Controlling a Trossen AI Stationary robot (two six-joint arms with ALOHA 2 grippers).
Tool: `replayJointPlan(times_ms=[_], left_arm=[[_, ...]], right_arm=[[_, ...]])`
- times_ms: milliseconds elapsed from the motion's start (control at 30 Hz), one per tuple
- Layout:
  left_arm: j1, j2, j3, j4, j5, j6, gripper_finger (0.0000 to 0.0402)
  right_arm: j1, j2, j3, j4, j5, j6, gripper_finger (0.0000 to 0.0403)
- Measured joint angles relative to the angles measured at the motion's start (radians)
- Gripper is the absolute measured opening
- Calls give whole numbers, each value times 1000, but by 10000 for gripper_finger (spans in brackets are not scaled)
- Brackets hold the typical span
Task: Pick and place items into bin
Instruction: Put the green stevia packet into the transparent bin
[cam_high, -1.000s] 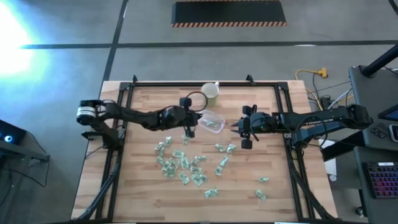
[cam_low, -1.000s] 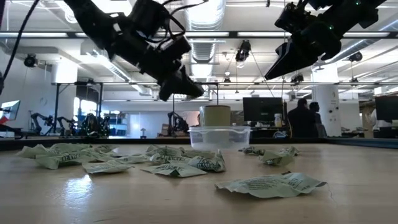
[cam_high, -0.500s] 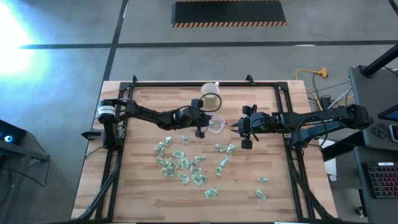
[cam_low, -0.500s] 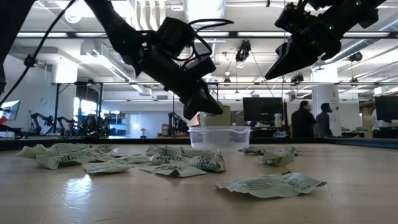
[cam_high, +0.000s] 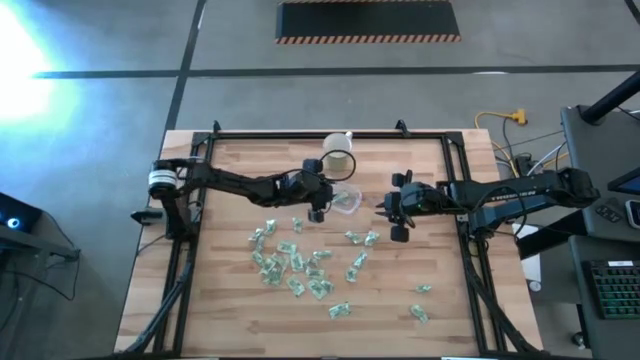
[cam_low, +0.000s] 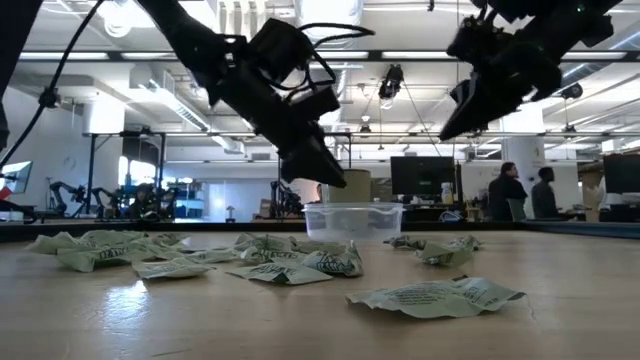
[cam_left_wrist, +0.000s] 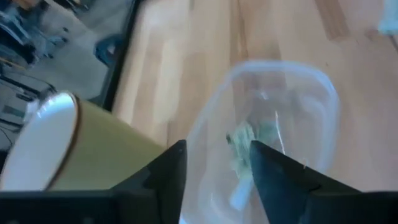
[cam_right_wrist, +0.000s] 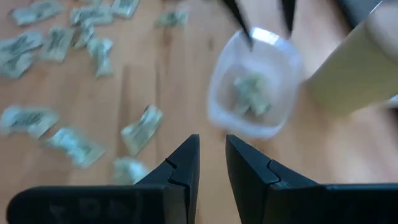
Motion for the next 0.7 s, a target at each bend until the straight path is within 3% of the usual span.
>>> replayJointPlan(times_ms=[133,367,700], left_arm=[[-15,-69,0,-127,2,-23,182],[-63,-211,-13,-320,12,-84,183],[-134,-445,-167,-347,41,-173,183]], right_arm=[[3,0,-41,6,-79,40,68],[17,29,-125,163,-183,-12,68],[23,217,-135,303,-248,-82,89]])
